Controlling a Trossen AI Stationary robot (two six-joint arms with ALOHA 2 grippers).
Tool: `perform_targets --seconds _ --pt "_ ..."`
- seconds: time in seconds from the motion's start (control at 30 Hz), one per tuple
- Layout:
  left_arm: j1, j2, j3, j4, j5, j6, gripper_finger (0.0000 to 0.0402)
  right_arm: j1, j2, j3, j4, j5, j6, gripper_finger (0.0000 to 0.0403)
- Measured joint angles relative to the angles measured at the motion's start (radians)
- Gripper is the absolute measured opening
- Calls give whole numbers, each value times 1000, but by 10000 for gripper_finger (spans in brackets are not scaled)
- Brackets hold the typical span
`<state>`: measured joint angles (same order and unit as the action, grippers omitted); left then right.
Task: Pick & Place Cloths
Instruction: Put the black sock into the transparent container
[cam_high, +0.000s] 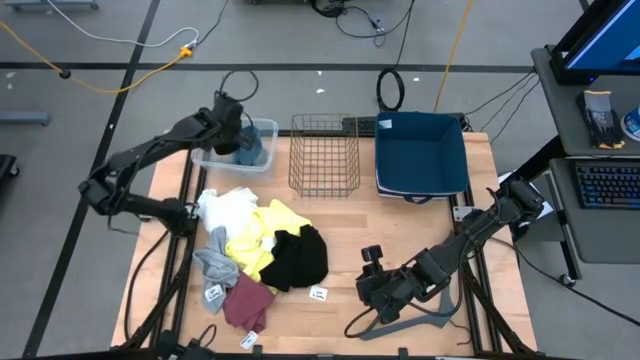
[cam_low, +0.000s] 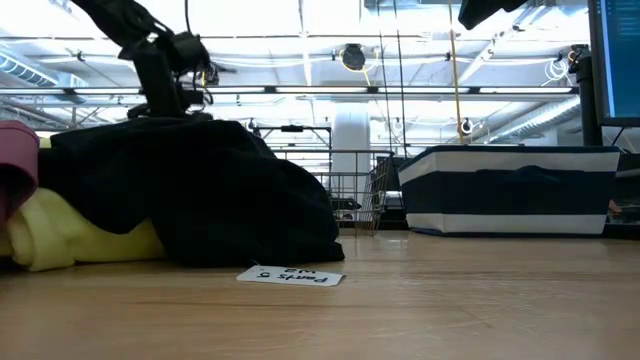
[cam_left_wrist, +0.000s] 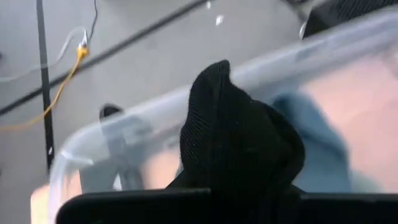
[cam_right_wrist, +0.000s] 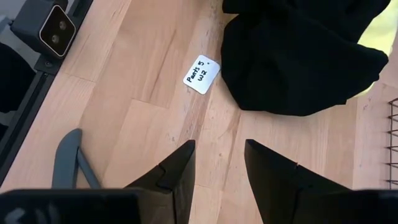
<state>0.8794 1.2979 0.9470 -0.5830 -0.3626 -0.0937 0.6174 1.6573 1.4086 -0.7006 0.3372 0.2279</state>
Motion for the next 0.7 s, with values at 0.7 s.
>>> perform_targets --seconds 0.7 --pt "42 100 0 -128 103 -64 18 -2 0 0 18 2 0 130"
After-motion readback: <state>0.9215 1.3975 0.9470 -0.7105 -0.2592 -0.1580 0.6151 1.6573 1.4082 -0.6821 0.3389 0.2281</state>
